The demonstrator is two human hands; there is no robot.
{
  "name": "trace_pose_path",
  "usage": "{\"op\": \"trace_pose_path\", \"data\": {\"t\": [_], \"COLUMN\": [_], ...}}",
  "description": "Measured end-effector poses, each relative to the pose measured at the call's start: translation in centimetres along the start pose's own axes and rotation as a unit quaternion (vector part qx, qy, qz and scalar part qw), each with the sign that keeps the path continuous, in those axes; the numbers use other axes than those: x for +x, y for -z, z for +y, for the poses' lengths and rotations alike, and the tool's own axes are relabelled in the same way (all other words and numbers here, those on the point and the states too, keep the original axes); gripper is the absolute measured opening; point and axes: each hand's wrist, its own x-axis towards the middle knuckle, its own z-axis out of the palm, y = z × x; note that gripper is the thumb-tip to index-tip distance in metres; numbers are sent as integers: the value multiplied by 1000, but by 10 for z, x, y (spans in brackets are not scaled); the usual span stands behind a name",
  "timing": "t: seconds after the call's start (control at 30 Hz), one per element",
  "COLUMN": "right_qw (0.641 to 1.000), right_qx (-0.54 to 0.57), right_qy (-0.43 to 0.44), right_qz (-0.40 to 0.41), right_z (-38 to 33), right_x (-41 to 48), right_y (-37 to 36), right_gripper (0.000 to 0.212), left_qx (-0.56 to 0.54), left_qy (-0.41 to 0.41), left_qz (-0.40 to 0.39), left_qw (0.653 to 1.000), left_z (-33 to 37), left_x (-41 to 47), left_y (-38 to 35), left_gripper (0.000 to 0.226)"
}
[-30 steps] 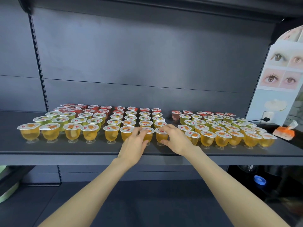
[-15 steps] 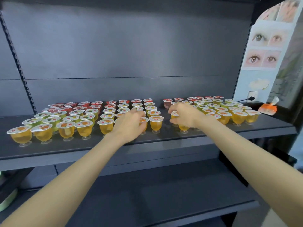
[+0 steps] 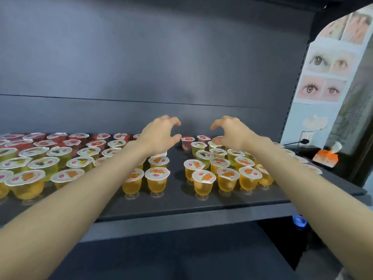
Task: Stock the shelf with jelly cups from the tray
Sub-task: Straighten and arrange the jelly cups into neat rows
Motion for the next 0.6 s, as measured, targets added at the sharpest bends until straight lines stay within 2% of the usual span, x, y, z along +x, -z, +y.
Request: {"op": "trace_pose_path", "data": {"t": [0.27, 0.6], "right_qw": [995, 981], "right_qx": [30, 91], "right_qy": [37, 55], "right_qz": [-87, -160], "right_z": [71, 96], "right_x": [96, 156], "right_y": [-60, -100], "right_gripper": [39, 51], "left_qx": [-13, -79], "left_qy": [43, 88], "left_qz": [-128, -260], "left_qw": [991, 958], "left_z": [-18, -53], "left_x": [93, 147], "left_y": [-71, -105], "left_gripper": [44, 51]}}
